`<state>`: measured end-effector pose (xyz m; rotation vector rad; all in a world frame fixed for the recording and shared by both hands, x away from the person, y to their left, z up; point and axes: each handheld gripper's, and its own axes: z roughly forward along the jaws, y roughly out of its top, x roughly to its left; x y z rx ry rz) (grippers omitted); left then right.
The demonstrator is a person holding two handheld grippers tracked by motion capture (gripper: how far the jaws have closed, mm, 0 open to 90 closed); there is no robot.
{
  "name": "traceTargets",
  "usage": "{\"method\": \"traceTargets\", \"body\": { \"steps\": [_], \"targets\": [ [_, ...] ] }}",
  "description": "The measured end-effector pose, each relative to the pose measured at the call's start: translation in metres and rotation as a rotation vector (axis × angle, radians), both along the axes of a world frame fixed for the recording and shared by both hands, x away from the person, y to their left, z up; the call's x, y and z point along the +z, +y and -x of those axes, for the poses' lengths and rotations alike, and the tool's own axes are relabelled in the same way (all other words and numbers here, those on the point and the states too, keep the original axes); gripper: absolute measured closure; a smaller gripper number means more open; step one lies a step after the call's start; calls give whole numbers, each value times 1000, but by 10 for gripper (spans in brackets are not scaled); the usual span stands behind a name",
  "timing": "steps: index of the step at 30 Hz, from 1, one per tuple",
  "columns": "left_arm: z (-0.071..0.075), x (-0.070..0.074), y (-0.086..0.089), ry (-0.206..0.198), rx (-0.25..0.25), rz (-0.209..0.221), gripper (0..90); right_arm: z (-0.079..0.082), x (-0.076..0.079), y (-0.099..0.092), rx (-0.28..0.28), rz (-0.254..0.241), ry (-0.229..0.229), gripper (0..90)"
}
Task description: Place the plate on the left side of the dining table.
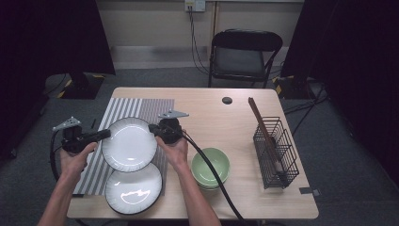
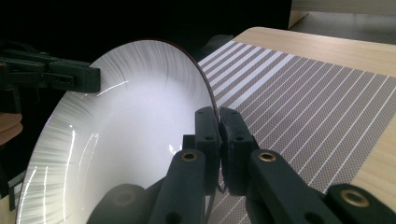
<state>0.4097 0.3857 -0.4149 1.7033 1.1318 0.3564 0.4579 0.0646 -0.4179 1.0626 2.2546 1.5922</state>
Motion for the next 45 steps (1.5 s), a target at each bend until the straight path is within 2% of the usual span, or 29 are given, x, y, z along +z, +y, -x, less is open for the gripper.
{"method": "traceTargets", "body": {
  "steps": [5, 14, 19, 21, 25, 27, 33, 37, 41, 43, 45],
  "targets": [
    [-10, 1, 2, 10, 5, 2, 866, -9, 4, 5, -3, 21, 0, 875],
    [-27, 7, 5, 13, 15, 1, 866, -26, 7, 9, -26, 5, 21, 873],
    [-38, 11, 8, 15, 16, 4, 866, -35, 11, 12, -36, 6, 14, 873],
    [-42, 11, 9, 17, 25, 1, 866, -40, 9, 14, -42, -16, 25, 871],
    [-51, 8, 10, 29, 44, -10, 866, -51, 5, 19, -49, -2, 41, 871],
    [-56, 5, 10, 42, 47, -7, 866, -56, 2, 20, -56, -2, 50, 870],
    [-66, -9, 9, 75, 61, -33, 865, -66, -11, 24, -76, 22, 81, 863],
    [-70, -23, 8, 102, 69, -35, 862, -65, -21, 28, -98, 46, 92, 866],
    [-72, -36, 9, 127, 60, -21, 863, -68, -32, 27, -95, 58, 109, 863],
    [-72, -42, 7, 135, 71, -34, 861, -69, -37, 28, -98, 67, 116, 860],
    [-73, -47, 7, 147, 71, -29, 861, -68, -41, 30, -99, 82, 116, 860]
  ]
}}
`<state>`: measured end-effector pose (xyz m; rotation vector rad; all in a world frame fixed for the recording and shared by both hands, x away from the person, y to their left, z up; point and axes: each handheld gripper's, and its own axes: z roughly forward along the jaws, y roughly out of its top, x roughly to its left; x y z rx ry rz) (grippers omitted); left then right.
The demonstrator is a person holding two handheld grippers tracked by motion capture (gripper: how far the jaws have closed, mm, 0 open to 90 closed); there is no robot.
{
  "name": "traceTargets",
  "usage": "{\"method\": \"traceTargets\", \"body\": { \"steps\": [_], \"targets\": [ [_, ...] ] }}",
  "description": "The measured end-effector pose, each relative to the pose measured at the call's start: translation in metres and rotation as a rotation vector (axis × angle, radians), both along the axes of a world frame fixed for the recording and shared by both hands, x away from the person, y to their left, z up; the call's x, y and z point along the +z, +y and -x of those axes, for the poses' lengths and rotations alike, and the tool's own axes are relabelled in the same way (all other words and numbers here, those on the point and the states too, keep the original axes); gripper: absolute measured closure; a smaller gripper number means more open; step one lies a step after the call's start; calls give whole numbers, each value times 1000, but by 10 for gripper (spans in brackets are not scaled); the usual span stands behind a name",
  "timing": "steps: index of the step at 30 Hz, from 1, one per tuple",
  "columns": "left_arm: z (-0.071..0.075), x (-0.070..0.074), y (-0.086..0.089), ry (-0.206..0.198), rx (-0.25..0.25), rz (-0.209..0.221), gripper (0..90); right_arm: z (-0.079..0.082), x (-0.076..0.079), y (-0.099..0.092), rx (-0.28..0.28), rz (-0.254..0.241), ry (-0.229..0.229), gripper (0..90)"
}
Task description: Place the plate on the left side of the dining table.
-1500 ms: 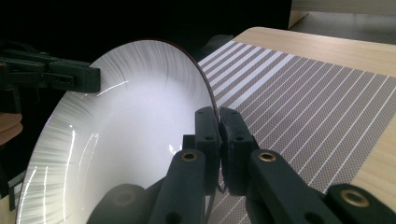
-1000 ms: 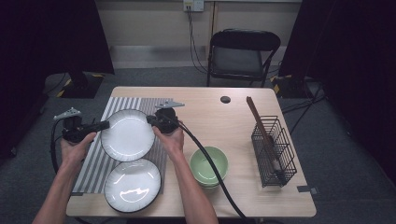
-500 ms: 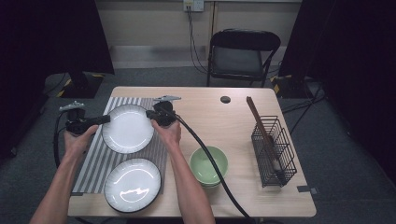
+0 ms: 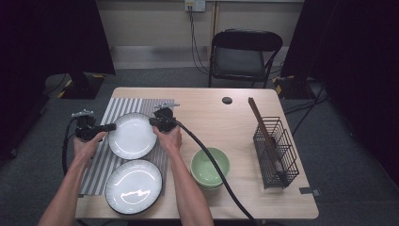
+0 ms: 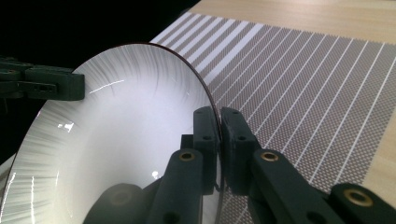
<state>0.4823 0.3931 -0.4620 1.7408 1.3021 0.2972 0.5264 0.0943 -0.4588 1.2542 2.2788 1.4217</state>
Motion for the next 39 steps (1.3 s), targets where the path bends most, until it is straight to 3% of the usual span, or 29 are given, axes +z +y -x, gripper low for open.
{"method": "traceTargets", "body": {
  "steps": [5, 12, 15, 20, 22, 23, 26, 30, 35, 37, 39],
  "targets": [
    [-4, -6, -2, 15, 7, -15, 861, -4, -11, -1, -4, 4, 24, 860],
    [-8, -10, -6, 23, 28, -4, 862, -8, -20, -3, -26, -2, 40, 858],
    [-9, -13, -10, 17, 38, -25, 860, -7, -24, -3, -31, 10, 59, 778],
    [-11, -20, -8, 37, 42, -27, 852, -2, -27, -6, -39, 6, 60, 762],
    [-11, -24, -6, 62, 41, -31, 842, 1, -27, -7, -34, 21, 48, 779],
    [-10, -27, -3, 67, 32, -28, 837, 2, -27, -8, -34, 23, 47, 793],
    [-6, -25, 5, 56, 32, 37, 775, 5, -27, -10, -27, 29, 41, 802],
    [1, -22, 5, 45, 10, 23, 721, 9, -29, -12, -31, 36, 42, 811],
    [4, -30, 5, 90, 23, 2, 689, 13, -32, -13, -43, 29, 49, 826],
    [3, -31, 6, 93, 3, 27, 751, 12, -33, -14, -51, 13, 52, 834],
    [2, -29, 2, 90, 15, -1, 801, 13, -32, -13, -64, 16, 45, 845]
  ]
}}
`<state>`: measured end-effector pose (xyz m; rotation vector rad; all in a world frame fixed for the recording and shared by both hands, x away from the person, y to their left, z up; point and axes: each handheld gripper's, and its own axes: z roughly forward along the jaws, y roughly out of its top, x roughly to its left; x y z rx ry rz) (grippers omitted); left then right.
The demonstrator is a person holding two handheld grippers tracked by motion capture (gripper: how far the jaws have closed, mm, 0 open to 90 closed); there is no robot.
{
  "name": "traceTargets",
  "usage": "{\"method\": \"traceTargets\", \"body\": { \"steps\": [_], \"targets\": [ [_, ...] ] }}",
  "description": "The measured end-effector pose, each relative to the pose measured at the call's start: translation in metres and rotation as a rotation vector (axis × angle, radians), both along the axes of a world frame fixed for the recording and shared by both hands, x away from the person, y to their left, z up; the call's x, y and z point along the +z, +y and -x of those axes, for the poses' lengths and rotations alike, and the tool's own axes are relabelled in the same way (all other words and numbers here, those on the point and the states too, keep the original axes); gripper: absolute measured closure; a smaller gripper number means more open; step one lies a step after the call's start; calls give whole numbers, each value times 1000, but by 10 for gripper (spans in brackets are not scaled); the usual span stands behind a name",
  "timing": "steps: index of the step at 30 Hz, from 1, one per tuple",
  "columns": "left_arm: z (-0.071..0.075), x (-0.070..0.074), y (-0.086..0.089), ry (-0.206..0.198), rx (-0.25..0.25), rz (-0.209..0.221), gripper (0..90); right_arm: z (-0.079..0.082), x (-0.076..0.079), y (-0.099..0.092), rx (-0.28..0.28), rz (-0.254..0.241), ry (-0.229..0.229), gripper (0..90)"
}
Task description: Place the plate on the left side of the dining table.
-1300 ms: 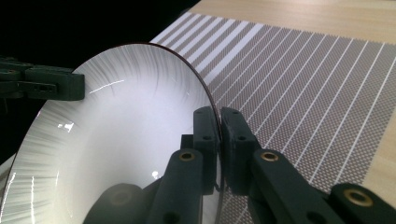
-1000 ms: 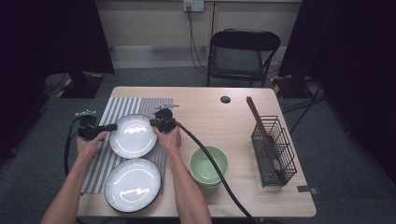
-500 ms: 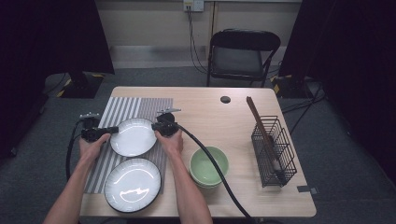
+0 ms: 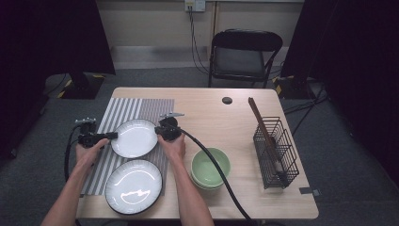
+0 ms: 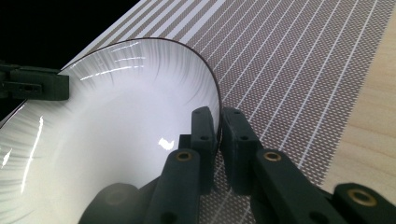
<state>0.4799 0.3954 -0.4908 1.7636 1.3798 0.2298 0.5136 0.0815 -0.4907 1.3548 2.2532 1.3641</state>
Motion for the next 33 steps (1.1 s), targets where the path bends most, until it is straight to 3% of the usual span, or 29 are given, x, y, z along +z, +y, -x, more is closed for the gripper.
{"method": "traceTargets", "body": {
  "steps": [6, 12, 15, 22, 25, 30, 33],
  "targets": [
    [-3, -1, 1, -1, 4, 19, 819, -3, 1, 2, -23, -7, 3, 866],
    [-3, 0, 3, -3, 6, 8, 824, -3, 0, 5, -12, -9, -6, 866],
    [-1, 1, 4, -27, 33, 2, 835, -3, 1, 6, -5, -12, -1, 864],
    [0, 2, 7, -24, 13, 12, 802, -2, 5, 3, 12, -18, -12, 812],
    [3, 7, 12, -44, 16, 49, 764, -2, 9, 0, 9, -27, -14, 803],
    [9, 23, 14, -82, -12, 54, 705, -2, 15, -7, -11, -19, -6, 754],
    [14, 33, 10, -113, -35, 54, 684, 0, 23, -10, -13, -50, -19, 741]
  ]
}}
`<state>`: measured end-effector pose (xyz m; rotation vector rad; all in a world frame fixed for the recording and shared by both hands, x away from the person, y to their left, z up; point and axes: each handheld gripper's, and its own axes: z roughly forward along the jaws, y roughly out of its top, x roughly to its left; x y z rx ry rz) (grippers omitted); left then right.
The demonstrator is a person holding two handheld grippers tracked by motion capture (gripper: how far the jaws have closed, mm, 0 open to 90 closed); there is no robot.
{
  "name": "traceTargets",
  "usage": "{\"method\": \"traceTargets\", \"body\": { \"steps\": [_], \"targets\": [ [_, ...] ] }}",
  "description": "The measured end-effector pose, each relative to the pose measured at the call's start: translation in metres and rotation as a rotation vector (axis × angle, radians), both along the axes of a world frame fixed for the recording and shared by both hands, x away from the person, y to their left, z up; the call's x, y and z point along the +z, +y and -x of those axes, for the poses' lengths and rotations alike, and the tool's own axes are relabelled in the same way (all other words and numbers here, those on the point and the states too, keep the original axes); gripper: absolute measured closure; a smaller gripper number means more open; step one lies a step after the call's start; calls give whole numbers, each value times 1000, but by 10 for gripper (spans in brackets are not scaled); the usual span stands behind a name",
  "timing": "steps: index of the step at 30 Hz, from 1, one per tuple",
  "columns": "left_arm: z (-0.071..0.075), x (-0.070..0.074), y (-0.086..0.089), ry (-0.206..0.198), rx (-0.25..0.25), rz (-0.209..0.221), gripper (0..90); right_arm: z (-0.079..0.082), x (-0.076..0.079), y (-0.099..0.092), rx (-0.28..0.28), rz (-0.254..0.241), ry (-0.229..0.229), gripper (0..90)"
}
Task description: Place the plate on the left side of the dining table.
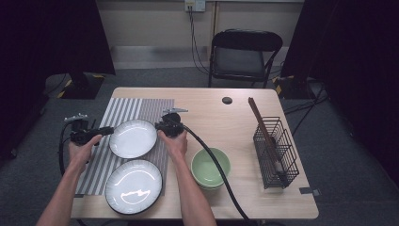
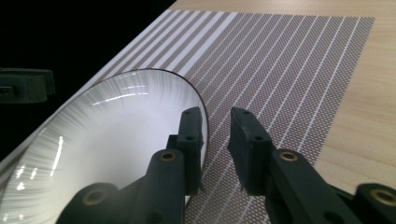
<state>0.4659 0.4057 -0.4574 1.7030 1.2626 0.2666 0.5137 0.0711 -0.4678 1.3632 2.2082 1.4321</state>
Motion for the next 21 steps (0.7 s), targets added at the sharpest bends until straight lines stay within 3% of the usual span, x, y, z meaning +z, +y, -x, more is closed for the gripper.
{"method": "traceTargets", "body": {
  "steps": [2, 7, 9, 12, 16, 18, 19, 21],
  "targets": [
    [6, 7, -3, -35, 1, 1, 675, 2, 5, 0, 1, -9, -4, 725],
    [14, 14, -10, -51, -29, 9, 652, 7, 21, -7, -24, -51, -41, 701],
    [18, 17, -16, -69, -52, -9, 636, 9, 28, -9, -35, -47, -76, 695],
    [23, 21, -23, -86, -68, -22, 618, 11, 37, -11, -36, -70, -83, 687],
    [28, 28, -30, -111, -98, -34, 599, 14, 46, -14, -21, -78, -91, 684],
    [32, 31, -33, -114, -122, -10, 603, 16, 51, -14, -1, -96, -70, 677],
    [34, 33, -35, -121, -127, -19, 608, 17, 53, -15, 8, -111, -71, 675],
    [37, 36, -39, -133, -132, -24, 608, 21, 61, -15, 18, -120, -99, 671]
  ]
}}
